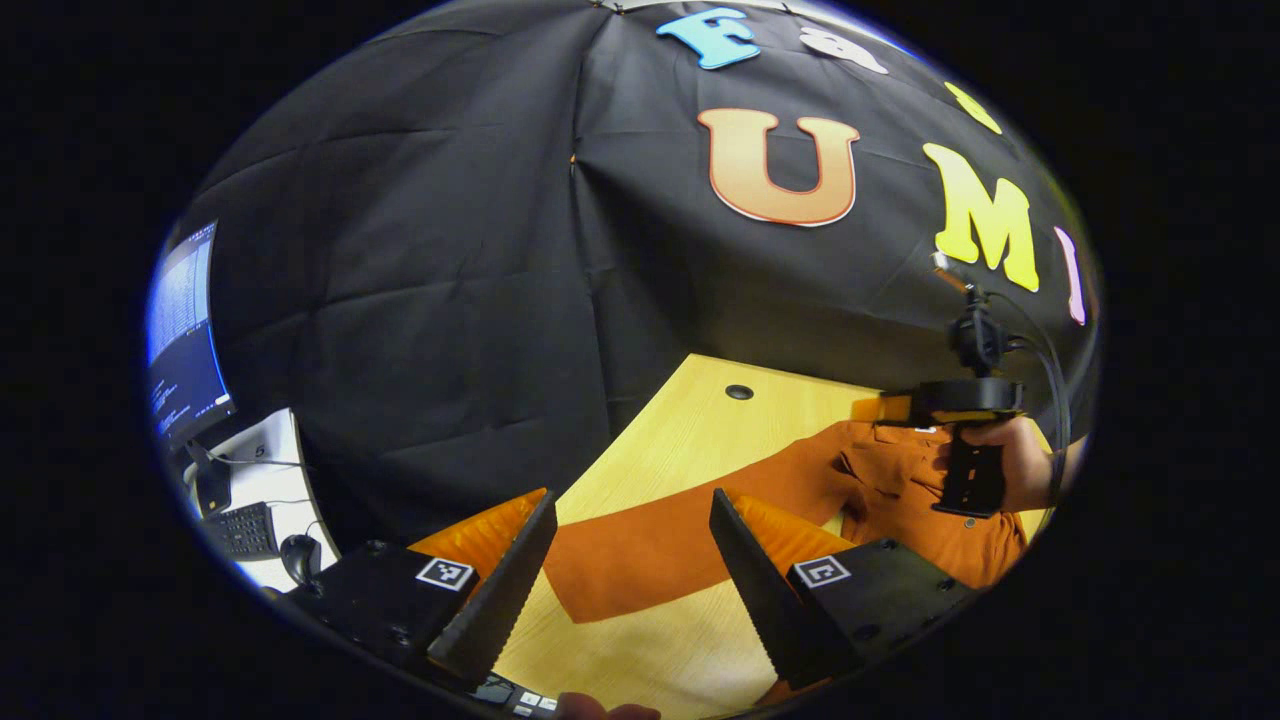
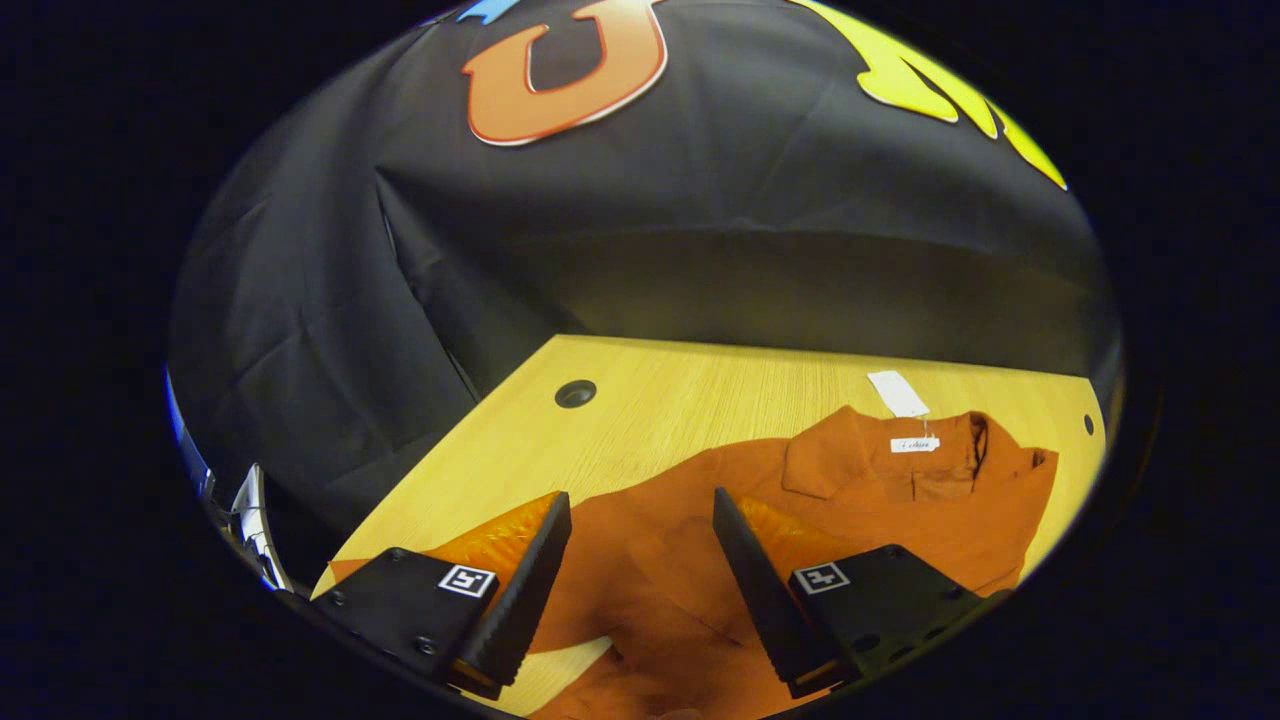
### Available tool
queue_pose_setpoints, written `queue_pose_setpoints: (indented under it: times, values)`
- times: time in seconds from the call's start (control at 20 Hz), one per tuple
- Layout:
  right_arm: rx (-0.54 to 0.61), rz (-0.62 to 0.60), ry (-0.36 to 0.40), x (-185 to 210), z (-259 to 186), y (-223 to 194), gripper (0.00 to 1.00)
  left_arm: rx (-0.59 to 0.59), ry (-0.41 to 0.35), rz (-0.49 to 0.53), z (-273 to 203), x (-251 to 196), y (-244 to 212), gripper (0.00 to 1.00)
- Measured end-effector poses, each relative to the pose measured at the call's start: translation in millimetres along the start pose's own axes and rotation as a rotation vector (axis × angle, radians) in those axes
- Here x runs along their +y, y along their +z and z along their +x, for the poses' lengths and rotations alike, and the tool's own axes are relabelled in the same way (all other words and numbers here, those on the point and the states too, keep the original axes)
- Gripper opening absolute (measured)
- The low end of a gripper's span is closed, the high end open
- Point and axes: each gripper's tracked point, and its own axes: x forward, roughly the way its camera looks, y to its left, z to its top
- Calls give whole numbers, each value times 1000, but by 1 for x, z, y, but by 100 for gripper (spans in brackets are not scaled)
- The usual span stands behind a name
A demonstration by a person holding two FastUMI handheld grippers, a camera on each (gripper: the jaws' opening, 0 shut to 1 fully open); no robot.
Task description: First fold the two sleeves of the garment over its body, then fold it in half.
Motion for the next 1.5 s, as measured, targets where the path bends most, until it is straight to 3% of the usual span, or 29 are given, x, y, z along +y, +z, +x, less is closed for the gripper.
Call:
queue_pose_setpoints:
  times: [0.1, 0.25, 0.55, 0.8, 1.05, 1.15, 1.2, 1.35, 1.5]
  values:
    - [-41, -32, -3, -11, -32, 14, 96, 21, 28, -2, 5, 7, -15, 100]
    - [-99, -80, -5, -29, -86, 30, 94, 59, 56, -27, 14, 23, -48, 100]
    - [-100, -164, 11, -58, -178, 18, 94, 158, 92, -60, 42, 28, -101, 100]
    - [-132, -130, -12, -81, -225, 28, 96, 261, 193, -78, 55, 31, -136, 100]
    - [-180, -88, -56, -108, -257, 44, 95, 242, 210, -134, 57, 28, -140, 99]
    - [-181, -68, -72, -119, -267, 43, 95, 241, 207, -133, 61, 25, -137, 94]
    - [-183, -56, -78, -125, -272, 43, 95, 242, 189, -124, 61, 19, -135, 64]
    - [-185, -43, -99, -140, -289, 37, 96, 239, 153, -133, 70, 15, -133, 12]
    - [-179, -22, -95, -146, -303, 21, 95, 259, 99, -253, 71, 3, -123, 4]
